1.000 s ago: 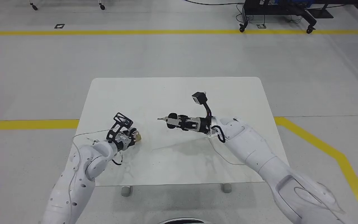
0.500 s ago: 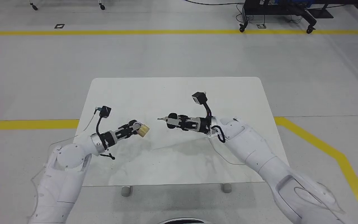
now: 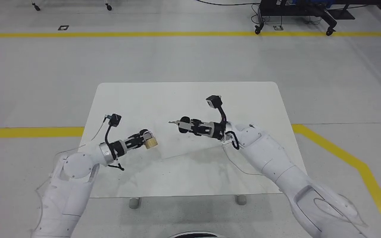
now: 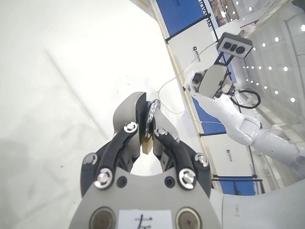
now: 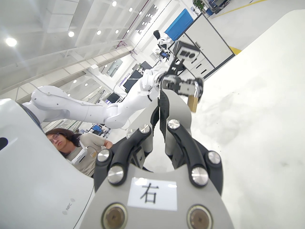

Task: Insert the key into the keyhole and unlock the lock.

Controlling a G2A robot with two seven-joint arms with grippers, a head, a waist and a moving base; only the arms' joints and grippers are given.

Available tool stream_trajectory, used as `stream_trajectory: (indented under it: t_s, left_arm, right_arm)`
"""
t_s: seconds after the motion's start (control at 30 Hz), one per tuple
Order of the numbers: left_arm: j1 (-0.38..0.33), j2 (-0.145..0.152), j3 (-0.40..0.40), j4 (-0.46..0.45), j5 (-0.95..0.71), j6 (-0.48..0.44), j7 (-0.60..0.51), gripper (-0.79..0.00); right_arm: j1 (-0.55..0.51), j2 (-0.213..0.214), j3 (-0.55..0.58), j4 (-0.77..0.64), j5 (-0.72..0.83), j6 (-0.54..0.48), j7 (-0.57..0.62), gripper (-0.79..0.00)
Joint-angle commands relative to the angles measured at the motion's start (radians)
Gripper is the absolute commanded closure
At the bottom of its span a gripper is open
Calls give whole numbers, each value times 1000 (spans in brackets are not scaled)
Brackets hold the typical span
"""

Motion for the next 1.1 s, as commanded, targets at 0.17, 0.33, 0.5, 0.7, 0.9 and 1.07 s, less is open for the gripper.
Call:
stream_trajectory:
  t_s: [0.17, 0.33, 0.5, 0.7, 0.9, 1.07]
  left_arm:
    - [-133, -8, 73, 137, -279, 498, -291, 0]
    - [-223, -15, 140, 193, -308, 653, -340, 0]
    - [-283, -23, 175, 227, -316, 685, -271, 0]
    - [-283, -23, 175, 227, -316, 685, -271, 0]
    - [-283, -23, 175, 227, -316, 685, -271, 0]
    - [-275, -30, 168, 210, -382, 666, -215, 0]
  right_arm:
    - [-32, 38, 107, -120, -316, -20, -88, 0]
    - [-117, 65, 197, -261, -555, 13, -205, 0]
    - [-171, 84, 254, -364, -638, 50, -235, 0]
    - [-178, 87, 264, -382, -656, 68, -233, 0]
    - [-178, 87, 264, -382, -656, 68, -233, 0]
    - [-178, 87, 264, -382, -656, 68, -233, 0]
